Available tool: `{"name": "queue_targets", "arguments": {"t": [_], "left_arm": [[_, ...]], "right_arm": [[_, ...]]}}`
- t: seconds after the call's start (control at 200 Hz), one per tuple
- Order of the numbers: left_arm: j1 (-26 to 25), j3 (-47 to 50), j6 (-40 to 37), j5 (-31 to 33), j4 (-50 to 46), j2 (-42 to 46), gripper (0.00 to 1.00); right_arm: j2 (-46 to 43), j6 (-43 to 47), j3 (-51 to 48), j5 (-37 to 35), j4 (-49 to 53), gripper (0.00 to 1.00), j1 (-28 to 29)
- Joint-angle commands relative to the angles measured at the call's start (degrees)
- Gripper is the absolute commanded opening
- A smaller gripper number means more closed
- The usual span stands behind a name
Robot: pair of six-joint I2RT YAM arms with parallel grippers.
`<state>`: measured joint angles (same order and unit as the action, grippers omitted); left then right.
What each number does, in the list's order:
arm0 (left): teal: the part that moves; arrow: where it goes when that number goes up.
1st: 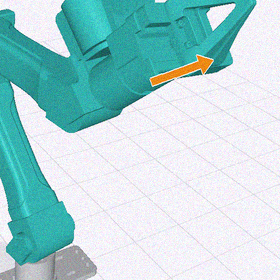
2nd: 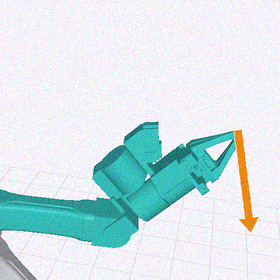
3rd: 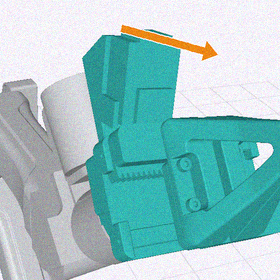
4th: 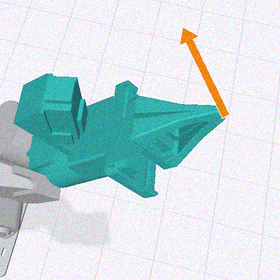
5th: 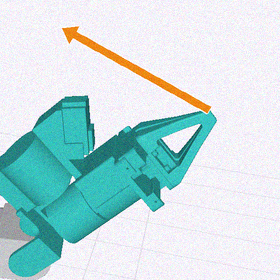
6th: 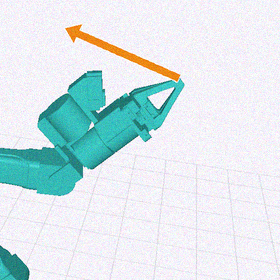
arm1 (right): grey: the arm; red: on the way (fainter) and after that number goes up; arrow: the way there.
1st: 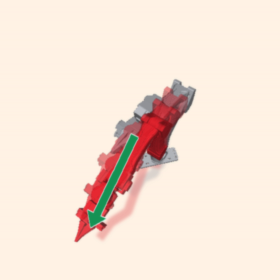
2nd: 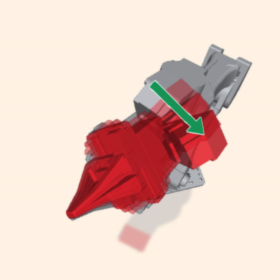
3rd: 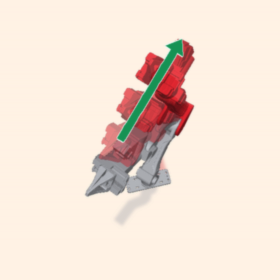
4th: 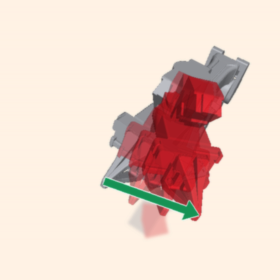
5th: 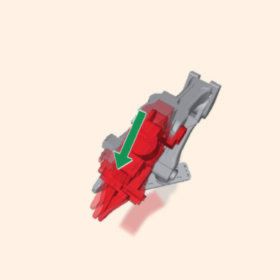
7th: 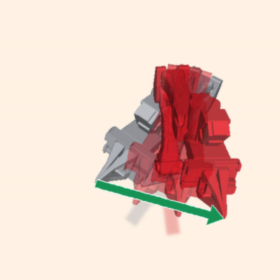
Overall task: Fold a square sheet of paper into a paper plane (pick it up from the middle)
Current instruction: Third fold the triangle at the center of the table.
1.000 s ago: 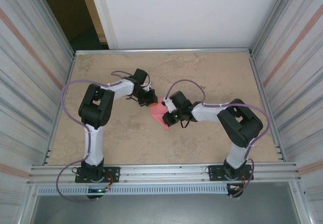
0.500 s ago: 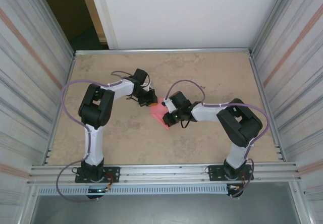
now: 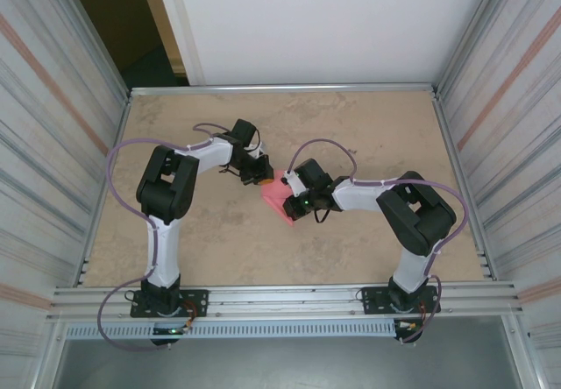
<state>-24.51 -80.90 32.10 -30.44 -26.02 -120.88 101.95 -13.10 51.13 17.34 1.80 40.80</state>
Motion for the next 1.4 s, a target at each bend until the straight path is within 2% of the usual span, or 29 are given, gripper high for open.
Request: {"name": "queue_targets", "arguments": {"t": [0.0,1.398], "left_arm": [[-0.74,0.18,-1.23,1.72,-3.88,-3.12,0.1],[-0.82,0.05,-1.39,1.76,-4.13,-3.37,0.1]], "right_arm": [[-1.45,-1.06,1.23,-2.1,2.33,0.06,0.03],[-0.47,-0.52,1.95,-2.42,2.85,0.06,0.12]]}}
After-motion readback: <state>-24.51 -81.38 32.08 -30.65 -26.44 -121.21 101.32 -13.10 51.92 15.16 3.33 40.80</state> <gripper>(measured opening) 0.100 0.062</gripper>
